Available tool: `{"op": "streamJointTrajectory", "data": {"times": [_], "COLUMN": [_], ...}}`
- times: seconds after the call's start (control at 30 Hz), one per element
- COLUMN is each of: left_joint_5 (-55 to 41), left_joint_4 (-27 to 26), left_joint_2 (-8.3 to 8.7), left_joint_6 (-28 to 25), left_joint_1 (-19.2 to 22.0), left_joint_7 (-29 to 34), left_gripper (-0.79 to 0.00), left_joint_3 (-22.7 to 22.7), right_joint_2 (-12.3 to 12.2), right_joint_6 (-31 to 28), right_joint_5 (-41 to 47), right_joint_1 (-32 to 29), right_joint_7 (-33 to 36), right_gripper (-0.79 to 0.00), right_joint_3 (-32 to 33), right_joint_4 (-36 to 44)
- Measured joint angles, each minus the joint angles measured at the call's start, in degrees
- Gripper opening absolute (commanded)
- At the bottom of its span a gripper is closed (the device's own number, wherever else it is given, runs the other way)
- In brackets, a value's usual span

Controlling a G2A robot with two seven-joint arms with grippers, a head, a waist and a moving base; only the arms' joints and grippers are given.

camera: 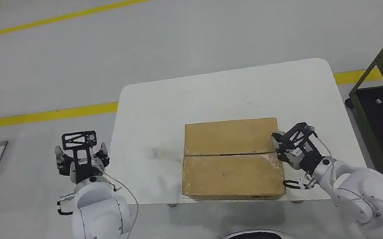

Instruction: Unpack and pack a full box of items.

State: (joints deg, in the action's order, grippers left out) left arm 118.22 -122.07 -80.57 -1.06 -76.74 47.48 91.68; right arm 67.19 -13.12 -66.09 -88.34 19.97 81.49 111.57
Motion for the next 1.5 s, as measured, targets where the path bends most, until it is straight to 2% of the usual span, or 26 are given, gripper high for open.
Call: {"op": "streamJointTrajectory", "data": {"times": [0.1,0.17,0.37,0.5,0.6,0.9,1.13,1.27,1.5], "left_joint_5": [-3.63,-5.55,-11.20,-15.89,-18.96,-23.84,-21.06,-16.47,-13.18], "left_joint_4": [-0.17,-0.28,2.87,6.84,9.65,15.20,17.11,18.26,20.04], "left_joint_2": [-0.33,-0.73,-2.25,-3.12,-3.61,-4.36,-4.58,-4.40,-4.52], "left_joint_6": [-0.55,1.26,2.67,-1.64,-3.50,-14.00,-15.51,-18.17,-17.41], "left_joint_1": [0.62,1.31,4.22,7.13,8.36,11.37,13.13,14.26,15.32], "left_joint_7": [-1.54,-2.82,-6.59,-6.95,-5.86,1.40,5.07,6.94,6.93], "left_gripper": [0.000,0.000,0.000,0.000,0.000,0.000,0.000,0.000,0.000], "left_joint_3": [-3.49,-6.64,-21.62,-29.49,-32.67,-39.24,-40.82,-41.47,-41.06], "right_joint_2": [-0.07,-0.16,-0.65,-0.95,-1.05,-1.14,-1.08,-1.03,-0.91], "right_joint_6": [0.85,1.08,0.54,0.25,0.50,-0.08,0.18,0.44,1.15], "right_joint_5": [1.01,1.42,2.13,2.19,2.79,3.19,3.06,2.99,2.79], "right_joint_1": [-0.72,-1.27,-4.83,-7.75,-9.57,-13.01,-14.62,-15.25,-16.18], "right_joint_7": [-0.61,-0.80,-1.41,-2.27,-2.65,-3.79,-4.29,-4.44,-4.38], "right_gripper": [-0.785,-0.785,-0.785,-0.785,-0.785,-0.785,-0.785,-0.785,-0.785], "right_joint_3": [1.60,2.86,8.60,13.12,15.84,19.13,19.84,20.13,19.81], "right_joint_4": [1.20,2.11,4.80,5.63,5.62,5.75,6.55,6.91,7.80]}}
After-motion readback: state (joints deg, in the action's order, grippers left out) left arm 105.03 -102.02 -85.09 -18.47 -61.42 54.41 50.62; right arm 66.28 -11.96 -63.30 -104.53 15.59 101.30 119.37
